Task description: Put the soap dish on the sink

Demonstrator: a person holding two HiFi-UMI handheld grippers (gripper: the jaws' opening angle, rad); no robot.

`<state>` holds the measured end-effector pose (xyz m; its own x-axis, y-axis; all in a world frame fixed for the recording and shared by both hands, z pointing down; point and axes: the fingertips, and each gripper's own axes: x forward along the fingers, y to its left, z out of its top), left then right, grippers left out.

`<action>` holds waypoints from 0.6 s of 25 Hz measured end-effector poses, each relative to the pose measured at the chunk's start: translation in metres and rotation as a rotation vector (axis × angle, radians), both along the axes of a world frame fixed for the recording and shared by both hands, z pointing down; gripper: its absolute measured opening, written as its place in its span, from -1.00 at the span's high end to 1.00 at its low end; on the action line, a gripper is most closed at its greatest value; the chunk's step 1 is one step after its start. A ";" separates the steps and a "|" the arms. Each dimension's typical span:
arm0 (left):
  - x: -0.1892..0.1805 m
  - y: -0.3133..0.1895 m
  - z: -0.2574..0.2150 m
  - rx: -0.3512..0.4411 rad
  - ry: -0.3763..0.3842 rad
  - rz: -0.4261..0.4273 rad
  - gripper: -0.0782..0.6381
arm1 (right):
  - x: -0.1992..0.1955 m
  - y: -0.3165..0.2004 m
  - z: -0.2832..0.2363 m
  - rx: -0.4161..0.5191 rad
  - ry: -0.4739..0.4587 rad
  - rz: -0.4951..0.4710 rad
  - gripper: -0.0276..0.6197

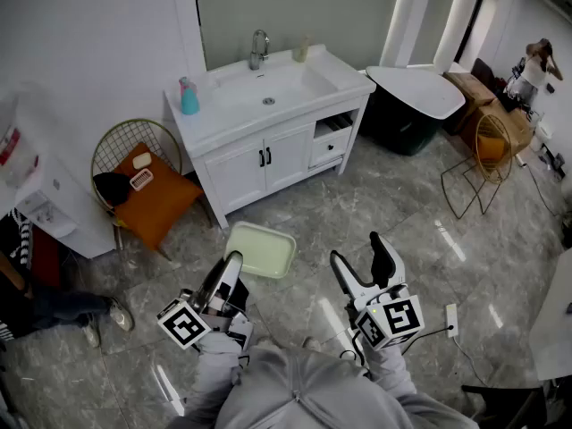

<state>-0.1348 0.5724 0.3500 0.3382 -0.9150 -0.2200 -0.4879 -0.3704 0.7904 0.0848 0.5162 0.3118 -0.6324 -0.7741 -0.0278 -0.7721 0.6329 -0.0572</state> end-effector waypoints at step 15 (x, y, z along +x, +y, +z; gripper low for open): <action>-0.014 -0.009 0.002 -0.002 0.005 -0.003 0.43 | -0.014 -0.009 -0.004 -0.006 -0.023 0.004 -0.18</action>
<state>-0.1492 0.5635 0.3520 0.3340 -0.9166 -0.2197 -0.4850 -0.3670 0.7938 0.0713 0.5071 0.3083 -0.6283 -0.7771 -0.0380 -0.7734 0.6291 -0.0785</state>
